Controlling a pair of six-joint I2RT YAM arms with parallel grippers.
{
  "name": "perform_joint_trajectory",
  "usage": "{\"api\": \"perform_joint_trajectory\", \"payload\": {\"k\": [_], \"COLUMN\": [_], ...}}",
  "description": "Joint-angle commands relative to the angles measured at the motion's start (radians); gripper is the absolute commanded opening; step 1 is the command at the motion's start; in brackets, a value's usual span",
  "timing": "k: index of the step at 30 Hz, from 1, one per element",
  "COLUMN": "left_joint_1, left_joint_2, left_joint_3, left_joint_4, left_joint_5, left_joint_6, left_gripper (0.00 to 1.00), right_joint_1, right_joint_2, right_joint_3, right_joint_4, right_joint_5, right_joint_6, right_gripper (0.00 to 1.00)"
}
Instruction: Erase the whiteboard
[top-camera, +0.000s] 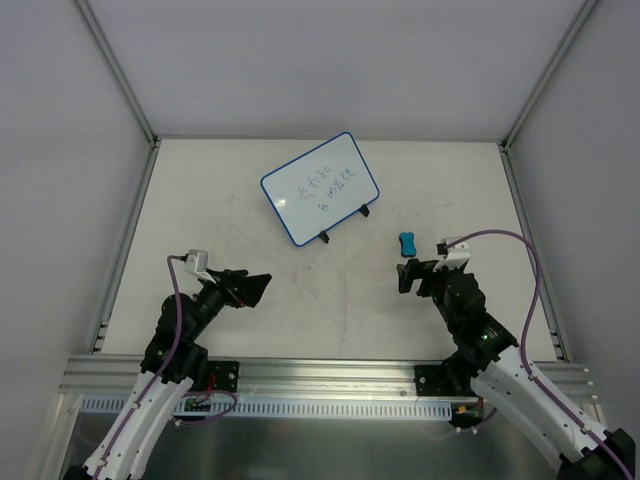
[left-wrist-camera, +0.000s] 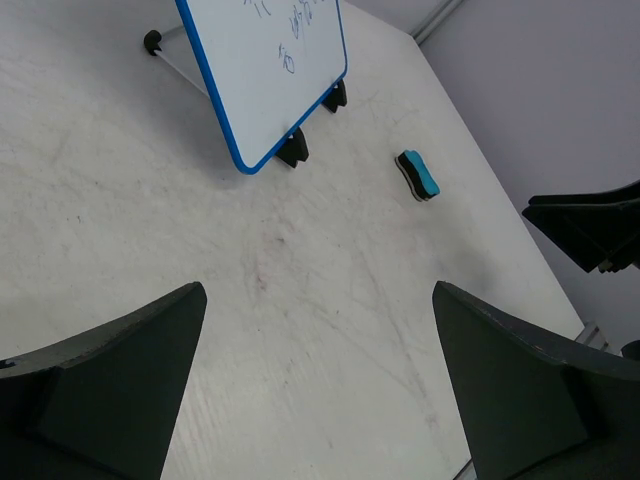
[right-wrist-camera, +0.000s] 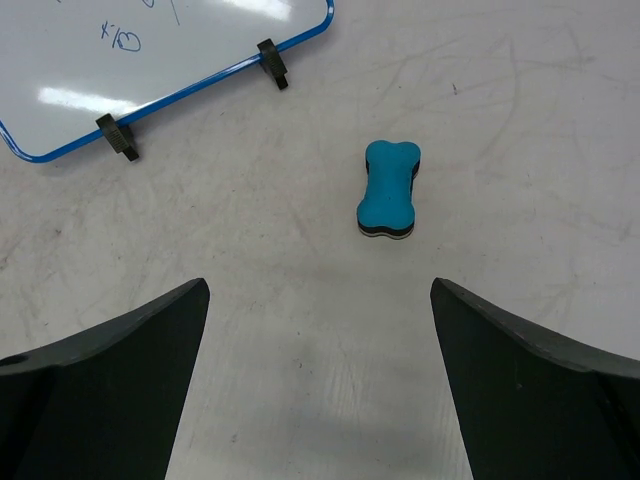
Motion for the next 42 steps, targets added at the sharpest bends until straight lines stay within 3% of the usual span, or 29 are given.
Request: {"api": "perform_joint_trajectory", "payload": {"k": [1,12,17,22,27,31,33,36,41,42], "left_joint_1": [0.005,0.003,0.005,0.005,0.005,0.018,0.081,0.257,0.399,0.413], "left_joint_2": [-0.128,-0.091,0.011,0.206,0.499,0.766,0.826,0.915,1.096,1.137], "left_joint_3": [-0.111,-0.094,-0.057,0.113,0.412,0.657,0.784,0.897,1.059,1.12], "left_joint_4": [0.051,0.052,0.052,0.048,-0.014,-0.103,-0.153,-0.153,-0.155,-0.155], "left_joint_5": [0.01,-0.012,-0.015,0.045,0.137,0.223,0.293,0.507,0.773,0.883], "left_joint_6": [-0.012,-0.015,0.003,0.066,0.247,0.312,0.329,0.295,0.304,0.301], "left_gripper": [0.99,0.99,0.99,0.99,0.99,0.99,0.99,0.99,0.99,0.99], "right_joint_1": [-0.002,-0.002,-0.002,-0.002,-0.002,-0.003,-0.002,-0.002,-0.002,-0.002], "right_joint_2": [-0.013,0.048,0.059,0.036,0.036,0.036,0.039,0.042,0.04,0.042], "right_joint_3": [0.013,0.043,0.052,0.042,0.04,0.04,0.04,0.04,0.039,0.039], "right_joint_4": [0.034,0.022,0.008,0.008,0.008,0.01,0.011,0.013,0.017,0.019], "right_joint_5": [0.048,0.068,0.094,0.087,0.08,0.076,0.073,0.067,0.062,0.059], "right_joint_6": [0.003,0.017,0.026,0.023,0.02,0.02,0.019,0.016,0.014,0.016], "right_gripper": [0.99,0.99,0.99,0.99,0.99,0.99,0.99,0.99,0.99,0.99]}}
